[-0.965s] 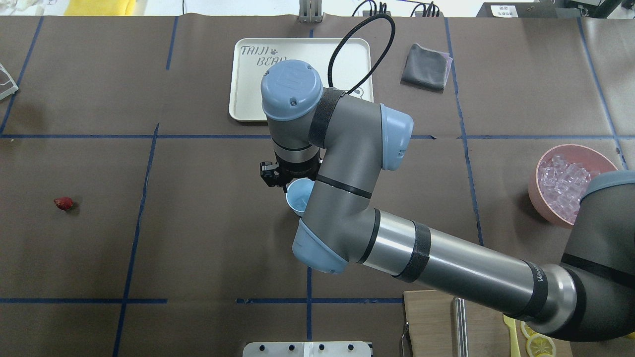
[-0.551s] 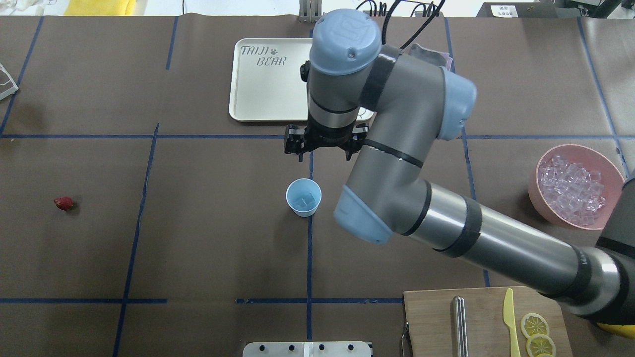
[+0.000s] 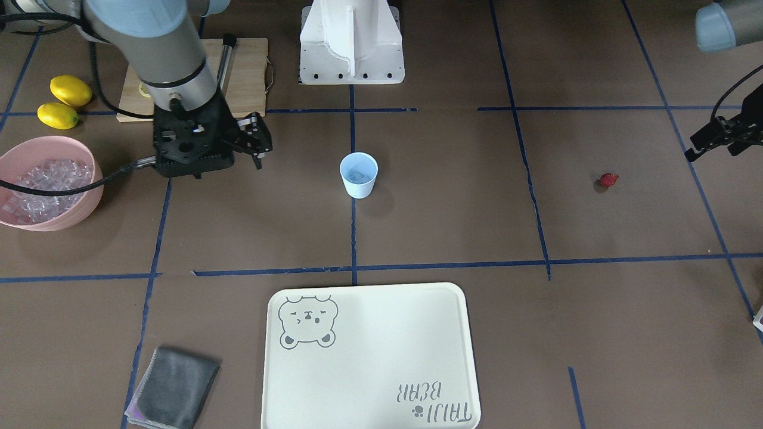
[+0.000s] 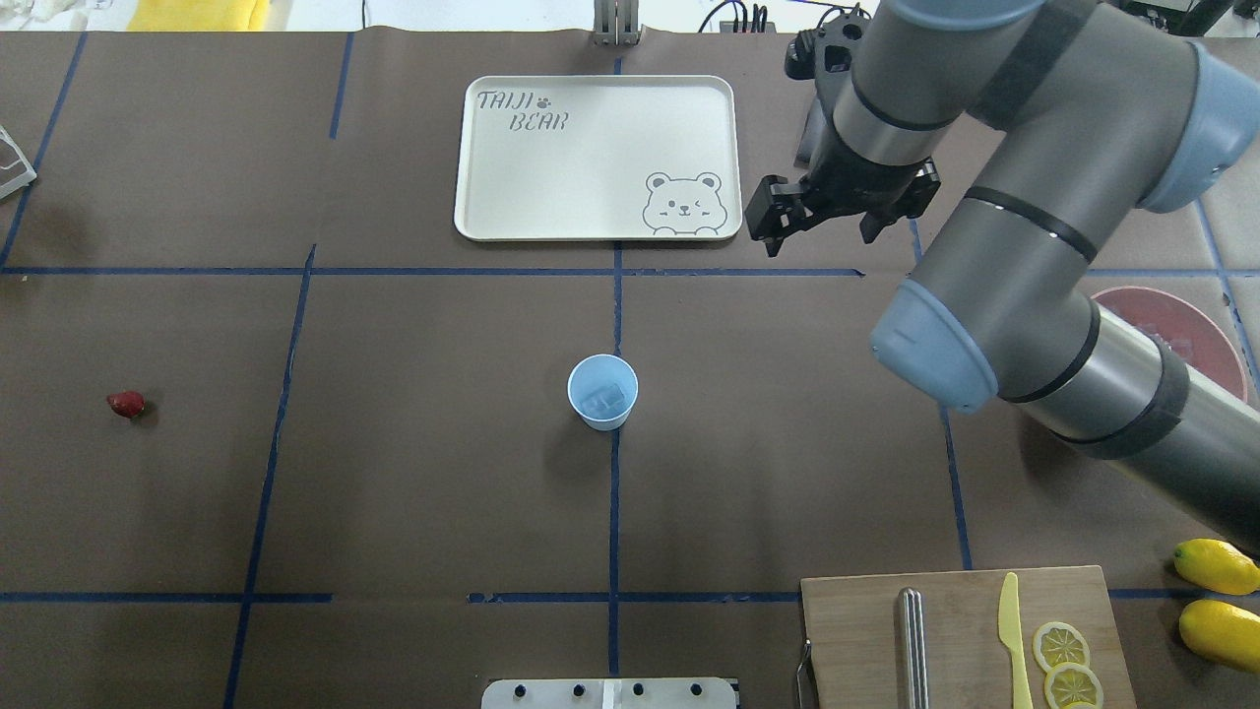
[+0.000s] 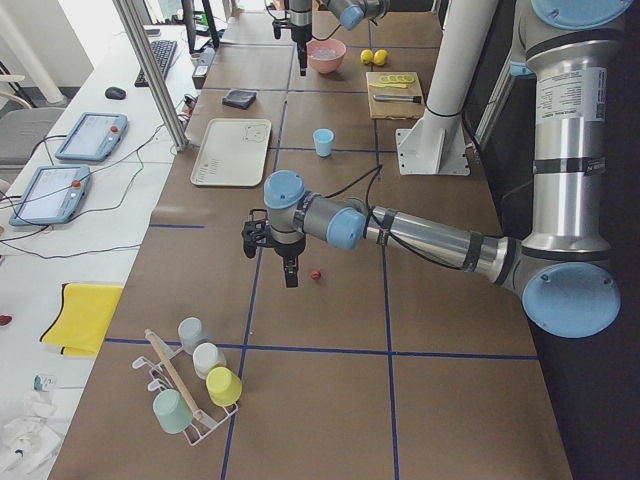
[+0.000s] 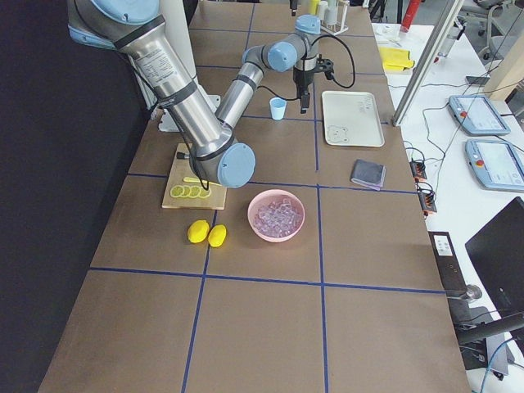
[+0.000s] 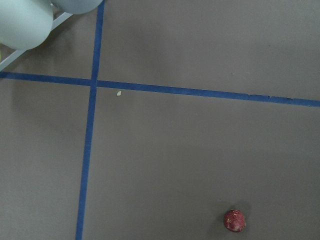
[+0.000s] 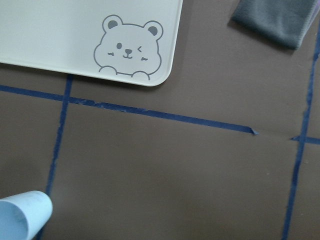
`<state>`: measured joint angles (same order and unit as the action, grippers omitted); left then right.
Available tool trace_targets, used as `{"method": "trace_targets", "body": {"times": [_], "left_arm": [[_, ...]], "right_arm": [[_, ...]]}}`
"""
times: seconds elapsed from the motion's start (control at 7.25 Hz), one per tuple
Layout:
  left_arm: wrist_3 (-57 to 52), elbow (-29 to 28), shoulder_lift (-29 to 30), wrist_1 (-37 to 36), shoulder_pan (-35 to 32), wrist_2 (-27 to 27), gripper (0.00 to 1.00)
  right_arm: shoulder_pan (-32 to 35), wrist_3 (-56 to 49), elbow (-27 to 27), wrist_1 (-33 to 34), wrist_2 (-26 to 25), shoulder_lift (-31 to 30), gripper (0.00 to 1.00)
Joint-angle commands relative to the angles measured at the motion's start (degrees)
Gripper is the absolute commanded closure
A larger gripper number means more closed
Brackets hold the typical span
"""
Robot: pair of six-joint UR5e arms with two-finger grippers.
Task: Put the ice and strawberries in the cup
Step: 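Raise the right gripper toward the bowl while the left gripper nears the strawberry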
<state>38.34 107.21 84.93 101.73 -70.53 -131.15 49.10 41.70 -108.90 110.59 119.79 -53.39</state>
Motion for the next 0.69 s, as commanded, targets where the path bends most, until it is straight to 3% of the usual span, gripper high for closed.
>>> {"method": "trace_targets", "body": {"times": [0.0,0.28,0.55], "left_arm": [[10.85,0.37,-1.00,6.80,6.87,5.79,0.00],[18.67,0.28,-2.91,12.93,13.89,11.41,0.00],[23.17,-0.77,-3.11,16.39,18.73,13.01,0.00]], "right_arm": [[6.86,-10.89,-1.05,0.07,2.98,-5.48,0.00],[11.96,-18.54,-1.40,-0.02,3.70,-9.79,0.00],[15.39,-22.61,-1.40,-0.02,5.62,-12.52,0.00]]}}
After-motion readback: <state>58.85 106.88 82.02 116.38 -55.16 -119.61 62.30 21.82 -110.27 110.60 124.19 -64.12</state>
